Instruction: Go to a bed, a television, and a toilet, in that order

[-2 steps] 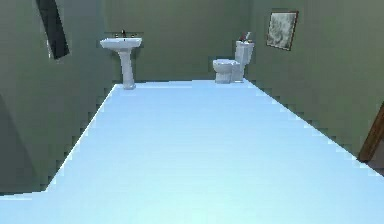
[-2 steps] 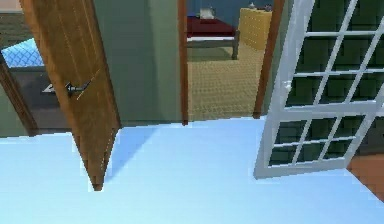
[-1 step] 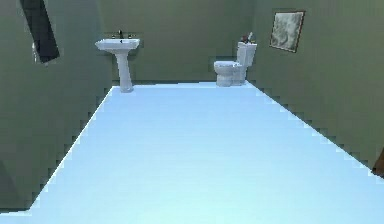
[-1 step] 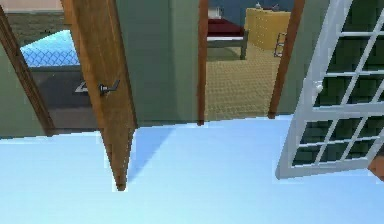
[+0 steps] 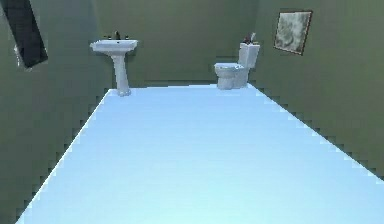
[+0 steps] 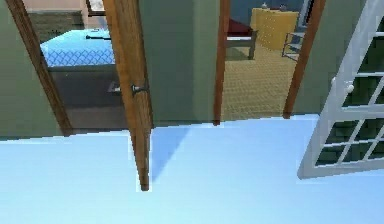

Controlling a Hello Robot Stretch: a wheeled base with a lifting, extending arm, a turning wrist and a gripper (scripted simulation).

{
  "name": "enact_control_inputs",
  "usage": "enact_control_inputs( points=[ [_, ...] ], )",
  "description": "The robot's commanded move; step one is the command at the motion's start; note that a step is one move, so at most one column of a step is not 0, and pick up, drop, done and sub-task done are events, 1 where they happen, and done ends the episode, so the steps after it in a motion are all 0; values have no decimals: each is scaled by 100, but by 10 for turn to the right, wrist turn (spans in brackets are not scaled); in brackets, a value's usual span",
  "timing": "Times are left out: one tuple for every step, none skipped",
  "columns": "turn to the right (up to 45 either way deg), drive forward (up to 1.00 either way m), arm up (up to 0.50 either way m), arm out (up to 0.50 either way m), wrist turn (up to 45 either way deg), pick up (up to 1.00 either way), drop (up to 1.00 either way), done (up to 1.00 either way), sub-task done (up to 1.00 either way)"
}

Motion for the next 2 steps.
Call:
enact_control_inputs(
  points=[
    [60,0,0,0,0,0,0,0,0],
    [0,100,0,0,0,0,0,0,0]
  ],
)
